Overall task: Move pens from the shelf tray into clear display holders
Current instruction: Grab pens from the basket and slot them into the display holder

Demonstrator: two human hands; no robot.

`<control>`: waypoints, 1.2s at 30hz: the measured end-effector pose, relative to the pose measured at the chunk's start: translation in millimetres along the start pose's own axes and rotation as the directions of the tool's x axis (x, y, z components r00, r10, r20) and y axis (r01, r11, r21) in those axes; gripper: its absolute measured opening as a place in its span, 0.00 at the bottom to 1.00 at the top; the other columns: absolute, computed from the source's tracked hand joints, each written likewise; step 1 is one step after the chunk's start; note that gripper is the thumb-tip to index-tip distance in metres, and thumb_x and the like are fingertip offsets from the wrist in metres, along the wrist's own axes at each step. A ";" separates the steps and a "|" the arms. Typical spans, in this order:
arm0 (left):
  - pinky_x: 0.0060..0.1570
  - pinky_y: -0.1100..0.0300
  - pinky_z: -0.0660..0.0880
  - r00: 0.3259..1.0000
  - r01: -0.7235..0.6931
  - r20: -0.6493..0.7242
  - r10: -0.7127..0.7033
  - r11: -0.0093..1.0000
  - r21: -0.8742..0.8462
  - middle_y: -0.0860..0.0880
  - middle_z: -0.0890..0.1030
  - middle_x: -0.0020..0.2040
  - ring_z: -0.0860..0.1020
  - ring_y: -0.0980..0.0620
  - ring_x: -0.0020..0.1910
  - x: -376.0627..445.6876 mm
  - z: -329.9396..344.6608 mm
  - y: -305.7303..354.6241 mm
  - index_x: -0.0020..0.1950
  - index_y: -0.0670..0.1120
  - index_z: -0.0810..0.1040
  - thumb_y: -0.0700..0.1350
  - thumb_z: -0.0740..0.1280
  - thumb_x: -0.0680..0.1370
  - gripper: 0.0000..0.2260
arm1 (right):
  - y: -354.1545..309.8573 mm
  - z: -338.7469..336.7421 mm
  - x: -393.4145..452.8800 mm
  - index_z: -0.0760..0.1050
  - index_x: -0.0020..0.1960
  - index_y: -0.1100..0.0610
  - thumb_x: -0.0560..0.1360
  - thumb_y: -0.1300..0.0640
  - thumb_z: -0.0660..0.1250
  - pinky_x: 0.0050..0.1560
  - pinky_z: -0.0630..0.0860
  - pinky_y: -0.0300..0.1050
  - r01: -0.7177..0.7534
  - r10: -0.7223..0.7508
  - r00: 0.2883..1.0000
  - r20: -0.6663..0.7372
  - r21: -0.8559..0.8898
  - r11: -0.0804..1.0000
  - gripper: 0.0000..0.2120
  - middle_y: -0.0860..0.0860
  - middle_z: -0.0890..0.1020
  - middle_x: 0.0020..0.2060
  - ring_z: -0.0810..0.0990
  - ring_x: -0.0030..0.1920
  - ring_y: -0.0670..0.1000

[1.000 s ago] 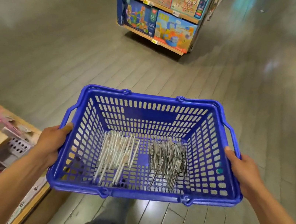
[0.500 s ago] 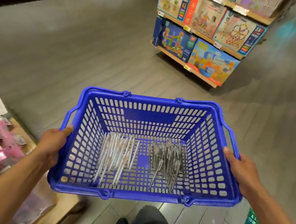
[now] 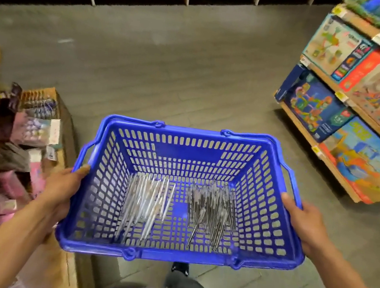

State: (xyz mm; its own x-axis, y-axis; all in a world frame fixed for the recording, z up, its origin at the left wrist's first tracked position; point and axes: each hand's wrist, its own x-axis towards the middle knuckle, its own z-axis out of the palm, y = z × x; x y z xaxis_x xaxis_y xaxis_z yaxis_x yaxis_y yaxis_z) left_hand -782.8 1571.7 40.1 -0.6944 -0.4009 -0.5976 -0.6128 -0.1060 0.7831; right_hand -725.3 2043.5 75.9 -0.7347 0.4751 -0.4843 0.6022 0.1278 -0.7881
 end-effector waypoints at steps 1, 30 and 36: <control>0.32 0.53 0.79 1.000 0.011 -0.016 -0.011 1.000 -0.024 0.40 0.82 0.40 0.79 0.45 0.31 10.0 3.4 9.0 0.53 0.40 0.80 0.47 0.66 0.81 0.10 | -18.9 9.3 20.5 0.81 0.48 0.57 0.74 0.42 0.70 0.48 0.81 0.64 0.009 -0.009 1.000 0.026 -0.023 1.000 0.18 0.58 0.86 0.38 0.86 0.38 0.61; 0.37 0.50 0.80 0.818 0.063 -0.462 -0.342 0.852 -0.520 0.41 0.83 0.38 0.80 0.47 0.27 351.5 -36.9 206.5 0.43 0.43 0.80 0.48 0.68 0.80 0.10 | -426.6 486.4 392.1 0.81 0.48 0.59 0.75 0.47 0.71 0.47 0.80 0.67 0.350 -0.157 0.850 0.504 -0.315 0.882 0.14 0.60 0.85 0.39 0.85 0.40 0.63; 0.23 0.53 0.77 0.696 -0.024 -0.540 -0.474 0.735 -0.677 0.44 0.82 0.30 0.79 0.48 0.22 375.1 -16.2 206.3 0.46 0.42 0.79 0.47 0.66 0.81 0.10 | -487.5 610.0 445.2 0.80 0.47 0.60 0.76 0.47 0.70 0.47 0.80 0.68 0.488 -0.126 0.707 0.696 -0.351 0.799 0.15 0.61 0.85 0.38 0.84 0.42 0.66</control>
State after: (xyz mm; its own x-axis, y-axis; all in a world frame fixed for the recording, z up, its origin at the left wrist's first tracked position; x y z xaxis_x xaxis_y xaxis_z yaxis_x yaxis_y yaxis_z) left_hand -1163.5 1384.7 -19.7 0.0112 -0.7195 -0.6944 -0.1786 -0.6847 0.7066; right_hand -1536.5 1661.6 12.7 -0.8125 -0.2865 -0.5077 0.2323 0.6397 -0.7327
